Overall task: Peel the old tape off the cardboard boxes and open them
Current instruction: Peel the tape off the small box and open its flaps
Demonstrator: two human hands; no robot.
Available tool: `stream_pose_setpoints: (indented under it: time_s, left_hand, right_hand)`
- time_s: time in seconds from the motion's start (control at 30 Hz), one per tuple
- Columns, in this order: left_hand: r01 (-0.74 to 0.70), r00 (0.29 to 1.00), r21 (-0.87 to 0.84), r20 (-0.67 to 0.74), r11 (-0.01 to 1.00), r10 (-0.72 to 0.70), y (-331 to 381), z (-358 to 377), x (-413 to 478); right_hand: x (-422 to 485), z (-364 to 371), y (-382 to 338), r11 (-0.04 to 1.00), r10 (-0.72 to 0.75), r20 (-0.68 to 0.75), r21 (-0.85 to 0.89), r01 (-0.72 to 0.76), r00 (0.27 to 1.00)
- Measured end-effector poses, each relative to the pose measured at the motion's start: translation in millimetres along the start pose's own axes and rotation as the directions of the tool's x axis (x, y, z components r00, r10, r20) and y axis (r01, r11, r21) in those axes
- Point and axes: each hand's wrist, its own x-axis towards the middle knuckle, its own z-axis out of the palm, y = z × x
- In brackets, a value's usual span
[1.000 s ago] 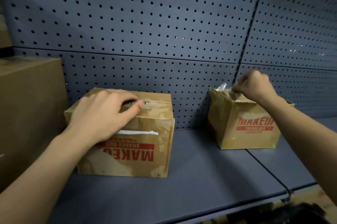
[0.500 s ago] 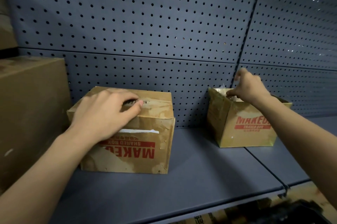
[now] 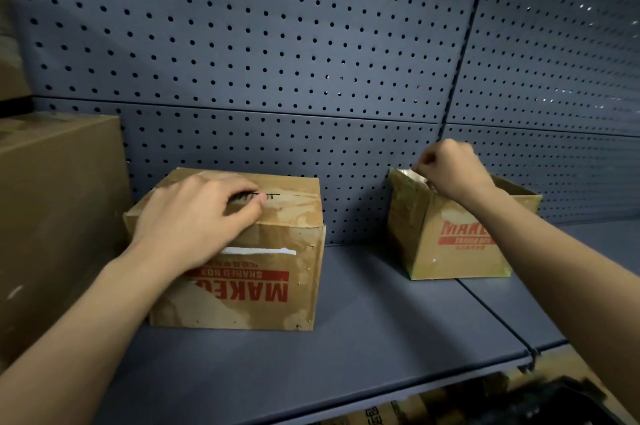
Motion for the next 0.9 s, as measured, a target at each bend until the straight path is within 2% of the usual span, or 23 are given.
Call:
stream_pose_setpoints:
  time_s: [0.13,0.27,0.37,0.47,0.57,0.63,0.73,0.8,0.9]
  left_hand:
    - [-0.045,0.995,-0.054,-0.095,0.997,0.04,-4,5,0]
    - [-0.086,0.978,-0.03,-0.195,0.996,0.079,-4,6,-4]
    - [-0.09,0.971,0.015,-0.22,0.996,0.091,-3,5,-9]
    - [-0.082,0.972,0.045,-0.219,0.996,0.09,-4,5,-14]
    - [-0.081,0.975,0.068,-0.202,0.994,0.093,-5,4,-19]
    - [-0.072,0.982,0.079,-0.169,0.994,0.084,-4,3,-20]
    - [-0.053,0.988,0.086,-0.139,0.995,0.065,-2,2,-20]
    - [-0.046,0.993,0.088,-0.105,0.995,0.055,0,-1,-20]
    - [-0.058,0.998,0.102,-0.008,0.993,0.059,-2,-8,-23]
  right_hand:
    - [-8,-6,-21,0.994,-0.106,-0.049,0.025,0.107,0.993]
    - [-22,-15,-64,0.943,-0.289,-0.049,0.154,0.294,0.956]
    - [-40,-19,-108,0.874,-0.422,0.019,0.276,0.401,0.906]
    - [-51,-15,-142,0.826,-0.515,0.178,0.367,0.429,0.839]
    - [-51,-7,-161,0.831,-0.55,0.34,0.308,0.463,0.762]
    - [-48,0,-166,0.841,-0.541,0.367,0.207,0.5,0.757]
    - [-43,6,-169,0.841,-0.537,0.399,0.186,0.507,0.744]
    - [-43,4,-169,0.823,-0.561,0.389,0.17,0.542,0.731]
    - [-41,-5,-167,0.802,-0.598,0.243,0.177,0.571,0.764]
